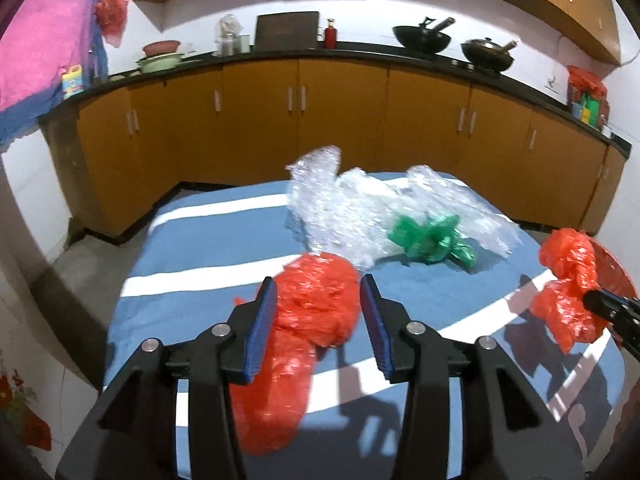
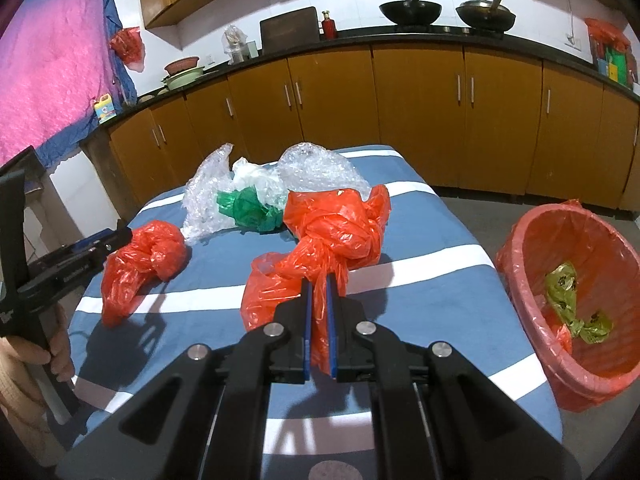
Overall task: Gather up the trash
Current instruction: 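Lift both red bags and carry them toward the wastebasket, then lower both red bags into the wastebasket and open both tools, then move both open tools back over the table toward the bubble wrap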
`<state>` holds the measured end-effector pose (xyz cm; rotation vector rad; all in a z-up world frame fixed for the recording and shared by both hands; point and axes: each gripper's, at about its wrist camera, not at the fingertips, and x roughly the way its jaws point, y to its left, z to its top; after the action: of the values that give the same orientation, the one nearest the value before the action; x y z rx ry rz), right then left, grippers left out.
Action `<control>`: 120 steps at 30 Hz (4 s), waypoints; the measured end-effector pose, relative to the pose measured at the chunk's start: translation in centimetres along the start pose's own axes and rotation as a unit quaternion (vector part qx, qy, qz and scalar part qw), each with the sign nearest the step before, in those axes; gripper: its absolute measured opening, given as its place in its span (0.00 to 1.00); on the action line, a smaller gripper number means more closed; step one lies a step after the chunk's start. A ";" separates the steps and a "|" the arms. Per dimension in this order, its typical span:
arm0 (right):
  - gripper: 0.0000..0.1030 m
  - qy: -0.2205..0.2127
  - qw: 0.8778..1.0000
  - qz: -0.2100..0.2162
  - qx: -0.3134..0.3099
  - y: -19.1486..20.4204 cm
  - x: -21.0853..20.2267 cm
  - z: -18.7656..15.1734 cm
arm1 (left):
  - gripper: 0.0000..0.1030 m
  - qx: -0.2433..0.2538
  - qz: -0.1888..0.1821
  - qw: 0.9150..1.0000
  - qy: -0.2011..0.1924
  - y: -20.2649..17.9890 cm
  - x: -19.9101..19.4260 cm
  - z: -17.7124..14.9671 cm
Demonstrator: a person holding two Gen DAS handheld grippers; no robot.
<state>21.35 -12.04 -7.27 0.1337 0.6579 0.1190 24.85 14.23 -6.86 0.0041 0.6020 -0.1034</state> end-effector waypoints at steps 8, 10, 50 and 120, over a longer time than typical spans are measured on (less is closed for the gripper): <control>0.08 -0.001 1.000 -0.001 0.002 -0.4 -0.2 0.2 | 0.48 0.008 0.036 0.999 0.025 1.1 2.6 0.4; 0.08 -0.001 1.000 -0.002 0.001 -0.4 -0.3 0.2 | 0.48 0.011 0.033 0.999 0.036 1.0 3.3 0.2; 0.07 -0.055 0.994 -0.078 0.045 -9.7 -9.1 0.4 | 0.14 0.046 -0.092 0.994 -0.030 -15.2 -4.6 4.4; 0.26 -0.084 0.980 -0.151 0.102 -27.4 -11.3 -0.8 | 0.36 0.107 -0.147 0.983 0.007 -33.7 1.0 1.8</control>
<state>13.84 -40.63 -5.57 0.2371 0.5145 -0.2501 23.39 -19.42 -5.09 0.1249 0.6004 -0.4544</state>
